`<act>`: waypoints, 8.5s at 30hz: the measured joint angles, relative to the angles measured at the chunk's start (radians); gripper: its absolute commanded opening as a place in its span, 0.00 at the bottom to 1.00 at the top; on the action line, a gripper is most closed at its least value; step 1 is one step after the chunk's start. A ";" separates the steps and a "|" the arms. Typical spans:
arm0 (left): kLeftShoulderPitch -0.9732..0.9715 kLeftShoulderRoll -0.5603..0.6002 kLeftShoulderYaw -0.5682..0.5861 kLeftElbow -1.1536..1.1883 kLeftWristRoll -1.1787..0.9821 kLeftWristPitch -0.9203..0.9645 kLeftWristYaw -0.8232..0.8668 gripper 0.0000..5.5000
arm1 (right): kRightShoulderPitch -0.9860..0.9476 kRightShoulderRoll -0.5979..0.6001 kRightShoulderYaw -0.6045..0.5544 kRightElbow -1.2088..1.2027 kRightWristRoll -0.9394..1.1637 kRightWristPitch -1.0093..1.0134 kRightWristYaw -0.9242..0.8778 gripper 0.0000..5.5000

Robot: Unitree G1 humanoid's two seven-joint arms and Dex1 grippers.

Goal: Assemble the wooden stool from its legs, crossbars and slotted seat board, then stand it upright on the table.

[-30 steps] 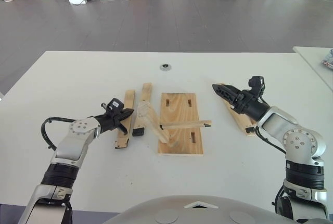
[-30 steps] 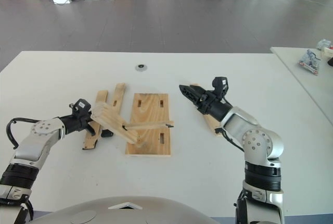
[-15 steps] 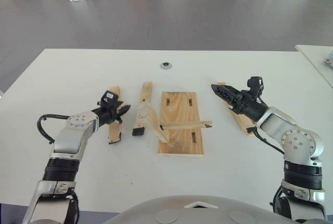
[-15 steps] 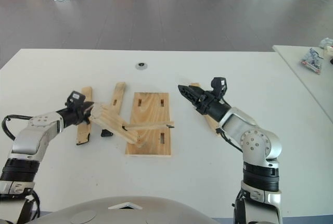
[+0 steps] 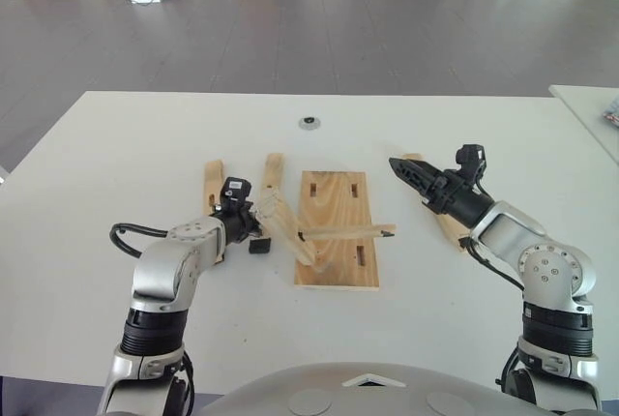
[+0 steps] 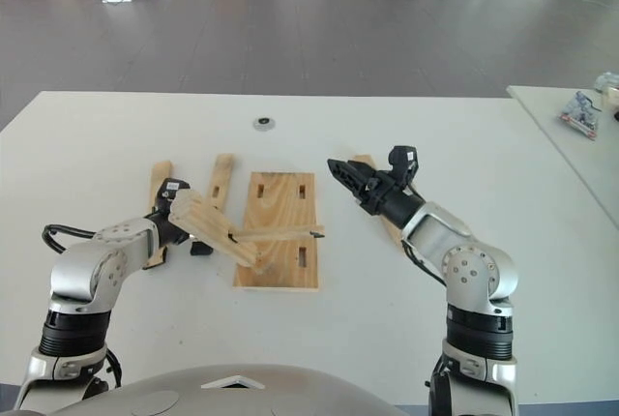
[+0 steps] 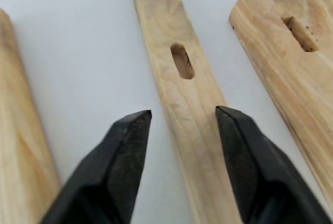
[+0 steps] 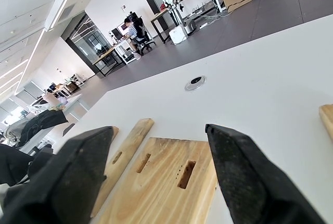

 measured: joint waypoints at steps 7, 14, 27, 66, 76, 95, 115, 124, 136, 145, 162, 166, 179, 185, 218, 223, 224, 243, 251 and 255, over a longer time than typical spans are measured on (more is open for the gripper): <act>-0.009 -0.060 0.013 -0.022 -0.004 0.062 0.023 0.75 | 0.013 0.005 0.004 -0.002 -0.001 0.000 -0.004 0.61; -0.031 -0.097 -0.020 0.027 0.024 0.055 0.061 0.80 | 0.021 0.019 0.008 -0.009 0.000 0.000 -0.013 0.61; -0.021 0.131 -0.045 0.165 0.062 -0.096 -0.095 0.43 | 0.047 0.035 0.005 -0.039 0.004 0.000 -0.050 0.61; -0.593 0.268 0.203 0.022 -0.913 0.167 -0.631 0.38 | -0.488 -0.209 -0.075 -0.064 0.761 0.008 0.041 0.45; -0.564 0.305 0.196 0.011 -0.985 0.149 -0.595 0.45 | -0.490 -0.215 -0.013 -0.072 0.770 -0.031 0.015 0.38; -0.126 0.374 0.296 0.203 -0.588 -0.205 -0.601 0.56 | -0.059 -0.562 -0.082 -0.062 0.073 -0.219 0.655 0.38; -0.061 0.356 0.243 0.114 -0.585 -0.194 -0.595 0.56 | 0.083 -0.473 -0.015 -0.102 0.043 -0.313 0.892 0.38; -0.118 0.381 0.201 0.174 -0.564 -0.200 -0.661 0.56 | 0.144 -0.392 -0.027 -0.089 -0.002 -0.423 0.897 0.38; -0.118 0.381 0.182 0.174 -0.547 -0.201 -0.669 0.56 | 0.126 -0.331 0.011 -0.032 -0.029 -0.447 0.906 0.38; -0.118 0.377 0.187 0.163 -0.567 -0.194 -0.666 0.56 | 0.045 -0.400 0.066 0.048 -0.077 -0.484 1.014 0.38; 0.031 0.255 0.192 -0.023 -0.581 -0.202 -0.511 0.56 | -0.107 -0.481 0.182 -0.005 -0.115 -0.376 1.060 0.38; 0.092 0.210 0.158 -0.055 -0.540 -0.236 -0.446 0.56 | -0.067 -0.480 0.164 -0.028 -0.120 -0.403 1.056 0.38; 0.154 0.150 -0.100 0.136 -0.142 -0.469 -0.374 0.56 | 0.062 -0.487 0.147 -0.143 -0.156 -0.539 1.046 0.38; 0.152 0.134 -0.122 0.133 -0.110 -0.469 -0.367 0.56 | 0.059 -0.489 0.175 -0.156 -0.167 -0.551 1.029 0.38; 0.140 0.026 -0.074 0.134 -0.092 -0.446 -0.232 0.56 | -0.117 -0.486 0.372 -0.123 -0.190 -0.426 0.780 0.38; 0.140 -0.034 -0.114 0.132 -0.098 -0.448 -0.241 0.56 | -0.060 -0.494 0.443 0.068 -0.361 -0.287 0.642 0.58; 0.138 -0.034 -0.112 0.131 -0.098 -0.448 -0.240 0.56 | -0.067 -0.490 0.442 0.078 -0.383 -0.297 0.633 0.61; 0.181 -0.023 -0.045 0.111 -0.097 -0.483 -0.242 0.56 | -0.345 -0.564 0.010 -0.132 -0.292 -0.281 0.438 0.69; 0.218 -0.038 -0.036 0.082 -0.098 -0.483 -0.221 0.56 | -0.249 -0.460 0.530 -0.512 -0.926 -0.379 0.034 0.69; 0.213 -0.039 -0.034 0.082 -0.097 -0.483 -0.221 0.56 | -0.150 -0.492 0.725 -0.501 -1.304 -0.377 -0.004 0.69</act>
